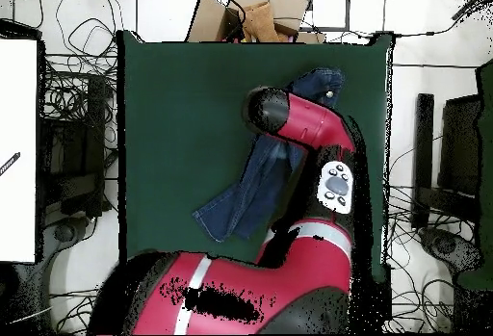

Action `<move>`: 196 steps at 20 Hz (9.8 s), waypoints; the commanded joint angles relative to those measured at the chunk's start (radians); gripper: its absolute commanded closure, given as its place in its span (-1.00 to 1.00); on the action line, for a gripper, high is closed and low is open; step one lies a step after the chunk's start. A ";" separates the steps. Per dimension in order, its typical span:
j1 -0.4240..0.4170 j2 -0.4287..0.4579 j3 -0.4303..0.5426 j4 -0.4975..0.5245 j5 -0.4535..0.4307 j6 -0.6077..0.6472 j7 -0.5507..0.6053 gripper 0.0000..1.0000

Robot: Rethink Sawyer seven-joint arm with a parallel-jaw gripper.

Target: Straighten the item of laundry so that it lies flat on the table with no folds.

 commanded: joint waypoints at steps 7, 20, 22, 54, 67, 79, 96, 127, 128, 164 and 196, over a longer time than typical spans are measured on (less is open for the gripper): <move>0.147 0.063 -0.019 -0.029 0.113 0.053 0.342 1.00; 0.141 0.052 0.000 0.046 0.146 -0.041 0.292 1.00; 0.128 0.045 0.020 0.066 0.147 -0.044 0.281 1.00; 0.348 0.181 -0.146 -0.147 0.297 0.095 0.455 1.00; 0.228 -0.005 -0.024 0.136 0.266 -0.051 0.331 1.00; 0.295 -0.016 -0.067 0.147 0.263 -0.009 0.393 1.00; 0.353 0.069 -0.076 0.070 0.299 -0.011 0.429 1.00; 0.393 0.142 -0.072 -0.009 0.283 0.113 0.417 1.00; 0.397 0.145 -0.076 -0.014 0.286 0.121 0.425 1.00; 0.461 0.136 -0.101 0.046 0.350 0.071 0.467 1.00; 0.502 0.124 -0.074 0.066 0.371 0.001 0.447 -1.00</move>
